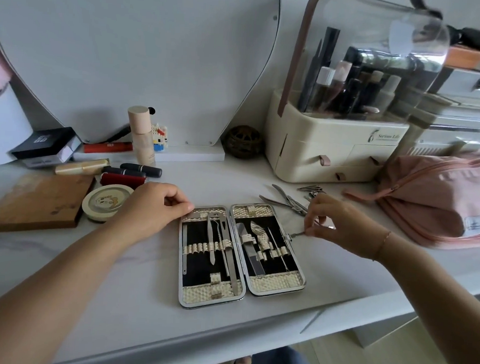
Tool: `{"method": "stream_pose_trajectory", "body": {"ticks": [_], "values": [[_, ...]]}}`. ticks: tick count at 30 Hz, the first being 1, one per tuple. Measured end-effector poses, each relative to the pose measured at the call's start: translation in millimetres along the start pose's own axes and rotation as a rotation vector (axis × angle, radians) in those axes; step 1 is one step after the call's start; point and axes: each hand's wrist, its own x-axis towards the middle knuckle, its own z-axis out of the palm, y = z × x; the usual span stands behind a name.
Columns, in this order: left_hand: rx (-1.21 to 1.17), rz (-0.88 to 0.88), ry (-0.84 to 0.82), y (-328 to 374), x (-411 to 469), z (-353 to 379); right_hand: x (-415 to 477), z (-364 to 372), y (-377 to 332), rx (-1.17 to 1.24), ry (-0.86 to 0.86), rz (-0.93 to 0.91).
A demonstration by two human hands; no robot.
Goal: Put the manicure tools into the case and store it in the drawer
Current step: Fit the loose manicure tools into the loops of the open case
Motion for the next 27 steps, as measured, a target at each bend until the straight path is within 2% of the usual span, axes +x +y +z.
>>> {"method": "stream_pose_trajectory", "body": {"ticks": [4,8,11,13,16,21,27], "values": [[-0.002,-0.005,0.000,-1.0,0.4,0.3,4.4,-0.8,-5.0,-0.036,-0.029,-0.026],[-0.013,-0.015,-0.003,-1.2,0.8,0.0,9.4,-7.0,-16.9,0.093,0.103,0.075],[-0.029,-0.015,-0.008,-0.8,1.1,-0.3,19.9,-9.0,-44.1,0.488,0.226,0.082],[-0.026,-0.011,-0.021,-0.7,1.4,-0.8,30.3,-4.5,-73.1,0.768,0.149,0.041],[-0.019,-0.018,-0.028,-0.7,1.6,-1.4,51.6,13.7,-116.5,0.925,-0.009,0.027],[-0.027,-0.025,-0.034,0.6,0.3,-1.7,85.9,45.9,-146.6,0.893,-0.066,0.063],[-0.015,-0.021,-0.032,0.5,0.9,-2.3,99.8,57.3,-143.3,0.856,-0.009,0.132]]}}
